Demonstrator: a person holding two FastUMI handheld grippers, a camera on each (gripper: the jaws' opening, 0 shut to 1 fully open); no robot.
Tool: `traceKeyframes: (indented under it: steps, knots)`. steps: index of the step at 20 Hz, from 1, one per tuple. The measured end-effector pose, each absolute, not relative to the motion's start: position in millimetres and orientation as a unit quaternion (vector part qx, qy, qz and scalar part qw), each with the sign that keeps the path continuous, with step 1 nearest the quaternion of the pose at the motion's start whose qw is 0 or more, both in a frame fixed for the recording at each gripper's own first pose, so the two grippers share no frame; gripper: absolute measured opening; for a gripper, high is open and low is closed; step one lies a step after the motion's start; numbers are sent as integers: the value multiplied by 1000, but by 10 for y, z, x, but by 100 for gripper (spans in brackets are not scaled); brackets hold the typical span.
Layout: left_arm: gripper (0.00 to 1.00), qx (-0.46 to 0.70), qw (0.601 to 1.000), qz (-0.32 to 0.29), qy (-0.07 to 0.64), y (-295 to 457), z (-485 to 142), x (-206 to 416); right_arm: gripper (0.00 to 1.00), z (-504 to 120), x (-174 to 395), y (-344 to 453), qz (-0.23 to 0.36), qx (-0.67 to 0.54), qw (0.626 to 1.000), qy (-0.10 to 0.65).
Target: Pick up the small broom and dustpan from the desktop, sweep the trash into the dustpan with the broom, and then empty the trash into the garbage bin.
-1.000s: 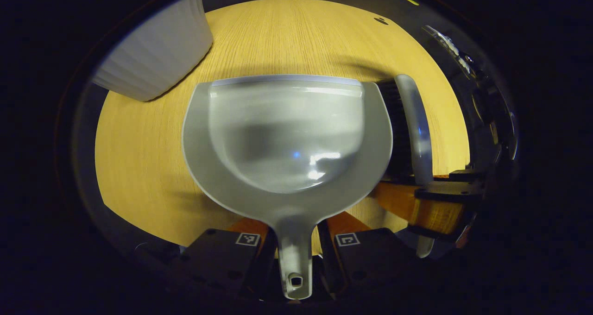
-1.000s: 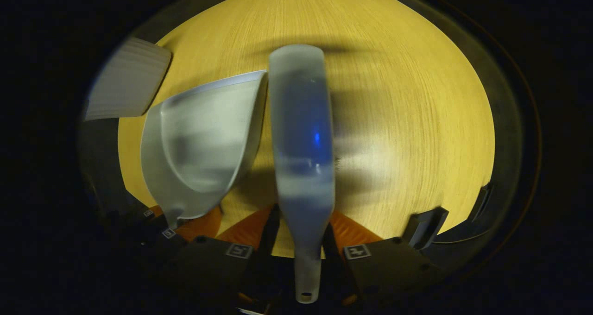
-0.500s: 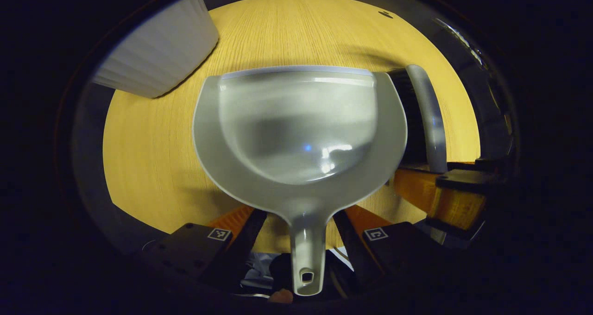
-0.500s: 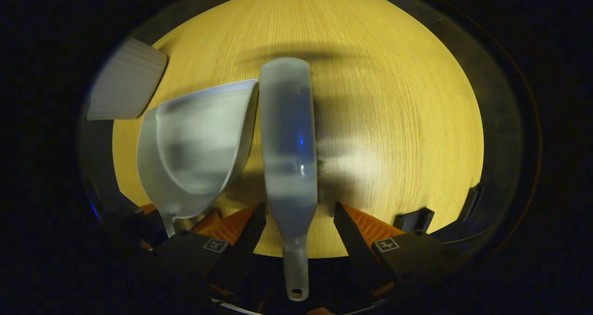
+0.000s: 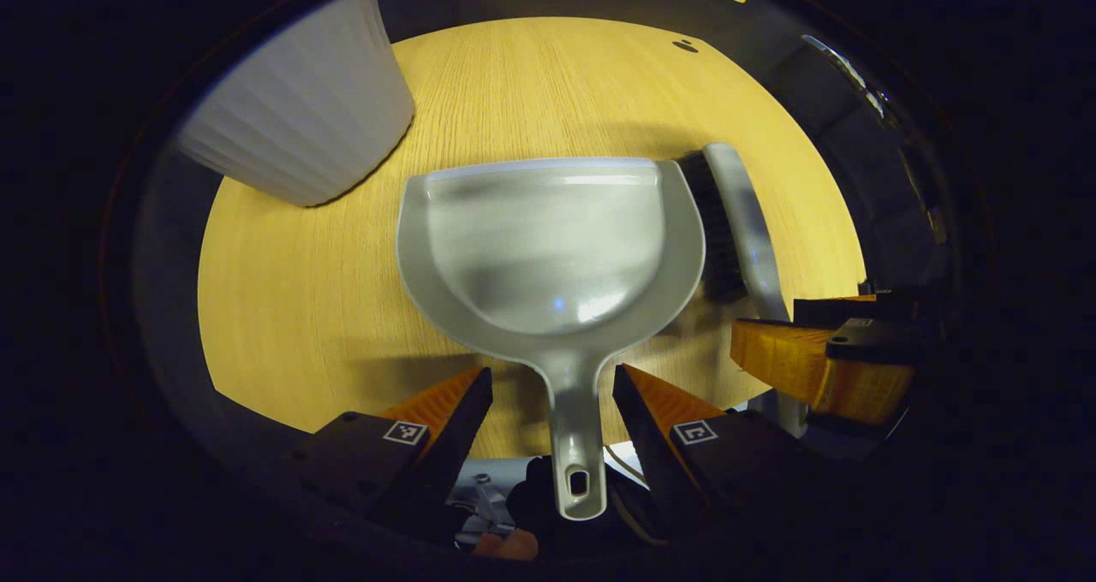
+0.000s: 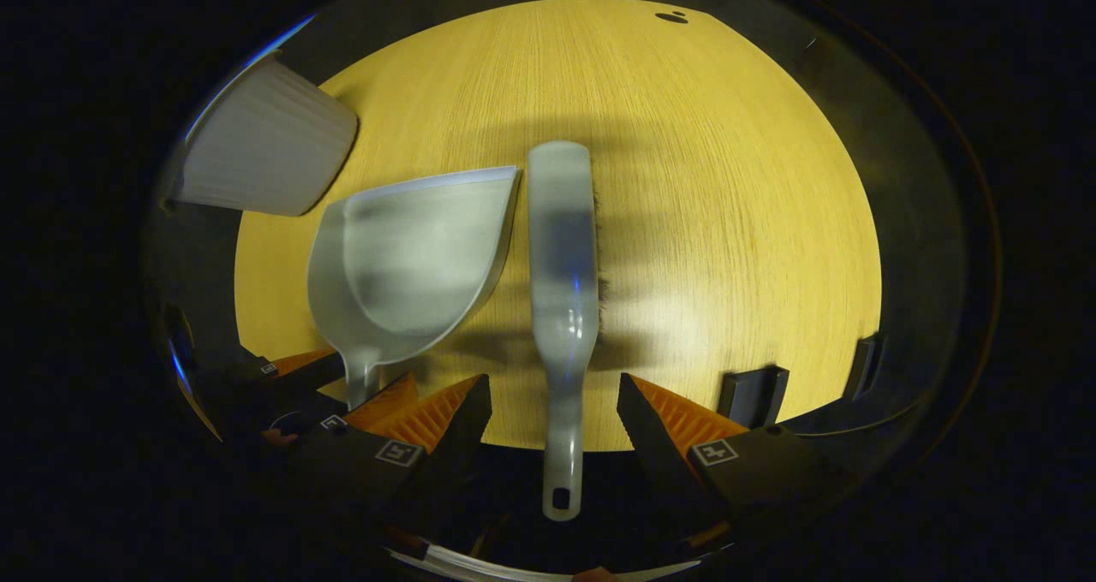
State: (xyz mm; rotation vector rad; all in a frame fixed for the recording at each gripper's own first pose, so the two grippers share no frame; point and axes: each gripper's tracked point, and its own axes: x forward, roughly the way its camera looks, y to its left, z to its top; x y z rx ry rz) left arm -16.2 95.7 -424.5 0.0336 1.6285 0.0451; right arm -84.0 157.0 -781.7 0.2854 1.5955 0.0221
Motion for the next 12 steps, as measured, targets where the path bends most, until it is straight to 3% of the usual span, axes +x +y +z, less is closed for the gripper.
traceKeyframes:
  steps: [5, 12]
  knots:
    - [87, 41, 750, -15, 660, 880, -3847, -124, 98, -7338, -881, 1501, 12, 134, 733, 666]
    - [87, -3, 834, -82, 545, 634, -3224, -152, 98, -6627, -901, 1461, -3, 125, 827, 548]
